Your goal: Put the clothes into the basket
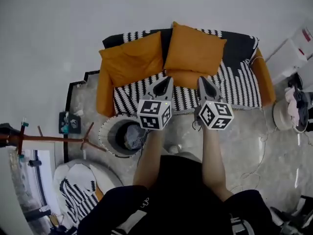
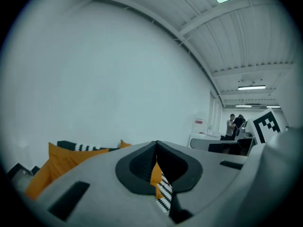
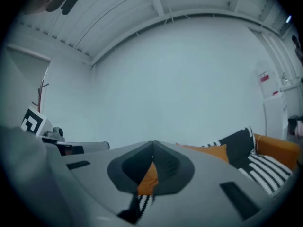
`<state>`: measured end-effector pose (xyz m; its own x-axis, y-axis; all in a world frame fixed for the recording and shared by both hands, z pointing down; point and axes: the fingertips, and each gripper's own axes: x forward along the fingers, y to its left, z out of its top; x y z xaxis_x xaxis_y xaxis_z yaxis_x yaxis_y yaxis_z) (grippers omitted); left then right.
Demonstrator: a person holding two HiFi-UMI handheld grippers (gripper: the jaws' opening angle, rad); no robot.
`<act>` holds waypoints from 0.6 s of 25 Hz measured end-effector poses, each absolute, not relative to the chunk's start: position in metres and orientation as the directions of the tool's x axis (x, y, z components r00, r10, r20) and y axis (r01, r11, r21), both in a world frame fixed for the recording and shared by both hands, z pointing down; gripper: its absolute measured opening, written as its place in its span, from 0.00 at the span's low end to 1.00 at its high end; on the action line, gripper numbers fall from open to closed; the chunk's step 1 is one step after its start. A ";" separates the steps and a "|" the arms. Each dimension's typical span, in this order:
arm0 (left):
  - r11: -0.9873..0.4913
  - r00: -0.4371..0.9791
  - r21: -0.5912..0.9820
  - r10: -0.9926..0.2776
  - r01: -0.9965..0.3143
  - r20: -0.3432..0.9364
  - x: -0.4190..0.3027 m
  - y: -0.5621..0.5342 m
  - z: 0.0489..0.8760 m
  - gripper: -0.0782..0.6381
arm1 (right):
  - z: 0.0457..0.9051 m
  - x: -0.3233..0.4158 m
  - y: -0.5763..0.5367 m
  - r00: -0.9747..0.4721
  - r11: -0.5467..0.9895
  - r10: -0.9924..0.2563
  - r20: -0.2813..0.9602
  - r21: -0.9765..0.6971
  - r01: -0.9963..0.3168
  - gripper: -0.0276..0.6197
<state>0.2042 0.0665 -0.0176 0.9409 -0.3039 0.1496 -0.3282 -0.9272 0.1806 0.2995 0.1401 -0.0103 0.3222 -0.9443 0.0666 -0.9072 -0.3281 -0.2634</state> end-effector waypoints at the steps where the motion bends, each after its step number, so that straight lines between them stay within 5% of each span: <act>1: -0.940 0.950 0.161 -0.279 -0.300 0.140 0.219 0.079 -0.026 0.12 | -0.022 0.310 0.151 0.348 -0.349 -0.936 0.048 -0.251 -0.903 0.06; 15: -0.988 0.983 0.048 -0.141 -0.148 0.115 0.296 0.158 -0.071 0.12 | -0.069 0.372 0.242 0.480 -0.459 -0.876 -0.045 -0.232 -0.858 0.06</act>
